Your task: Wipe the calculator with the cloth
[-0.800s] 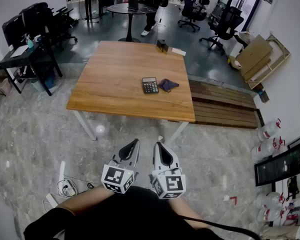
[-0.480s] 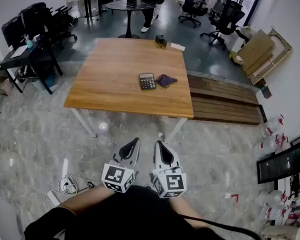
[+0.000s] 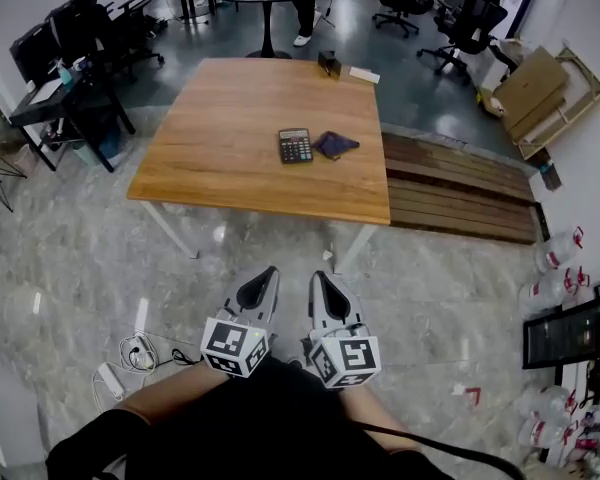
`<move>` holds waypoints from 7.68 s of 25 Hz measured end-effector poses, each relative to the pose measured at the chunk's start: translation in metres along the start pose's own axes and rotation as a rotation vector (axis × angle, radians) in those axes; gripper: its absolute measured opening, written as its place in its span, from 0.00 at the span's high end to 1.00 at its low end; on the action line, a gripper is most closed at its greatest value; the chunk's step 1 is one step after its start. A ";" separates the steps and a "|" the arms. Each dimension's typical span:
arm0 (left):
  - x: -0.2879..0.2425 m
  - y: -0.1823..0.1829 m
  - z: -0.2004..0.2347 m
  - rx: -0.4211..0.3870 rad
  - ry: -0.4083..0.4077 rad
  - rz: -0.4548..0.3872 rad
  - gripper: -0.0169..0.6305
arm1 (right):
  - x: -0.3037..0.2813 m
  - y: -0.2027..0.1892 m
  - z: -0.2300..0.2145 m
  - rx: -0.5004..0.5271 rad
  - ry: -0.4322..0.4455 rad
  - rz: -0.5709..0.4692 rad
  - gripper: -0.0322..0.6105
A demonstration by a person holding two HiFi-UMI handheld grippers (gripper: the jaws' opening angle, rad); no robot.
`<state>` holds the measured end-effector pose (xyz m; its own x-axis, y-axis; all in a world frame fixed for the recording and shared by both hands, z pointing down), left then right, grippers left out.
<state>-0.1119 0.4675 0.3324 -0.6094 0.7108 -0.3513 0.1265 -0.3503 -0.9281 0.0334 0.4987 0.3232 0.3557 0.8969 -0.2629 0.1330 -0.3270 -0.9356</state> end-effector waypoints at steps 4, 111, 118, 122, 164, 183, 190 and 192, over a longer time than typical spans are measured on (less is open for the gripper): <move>-0.027 0.005 0.021 0.016 0.021 0.012 0.96 | -0.031 0.005 -0.014 0.007 0.012 0.035 0.93; -0.542 -0.048 0.339 0.692 -0.239 0.355 0.85 | -0.614 -0.035 -0.395 0.110 -0.110 0.722 0.80; -0.534 -0.025 0.331 0.768 -0.321 0.260 0.86 | -0.574 0.036 -0.366 0.011 0.000 0.440 0.82; -0.515 0.016 0.318 0.718 -0.385 0.227 0.86 | -0.568 0.088 -0.328 0.074 0.081 0.373 0.82; -0.423 0.140 0.276 0.647 -0.508 0.115 0.86 | -0.425 0.117 -0.204 0.109 0.356 0.485 0.82; -0.406 0.155 0.234 1.035 -0.771 0.073 0.86 | -0.423 0.115 -0.259 0.131 0.358 0.033 0.83; -0.400 0.161 0.236 1.025 -0.804 0.040 0.86 | -0.438 0.141 -0.295 0.121 0.281 -0.010 0.82; -0.401 0.163 0.243 1.033 -0.799 0.028 0.86 | -0.433 0.136 -0.283 0.164 0.322 0.013 0.82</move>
<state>-0.0368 -0.0231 0.3524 -0.9552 0.2647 0.1326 -0.2920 -0.9165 -0.2735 0.1598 -0.0184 0.3764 0.6330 0.7447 -0.2113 -0.0139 -0.2619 -0.9650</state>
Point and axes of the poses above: the fingertips, and each gripper's own axes: x backward along the fingers, z to its left, y out of its top, the point moved 7 cm from there along x, backward along the fingers, and after that the axes turned 14 degrees about z, right-handed, at the moved point
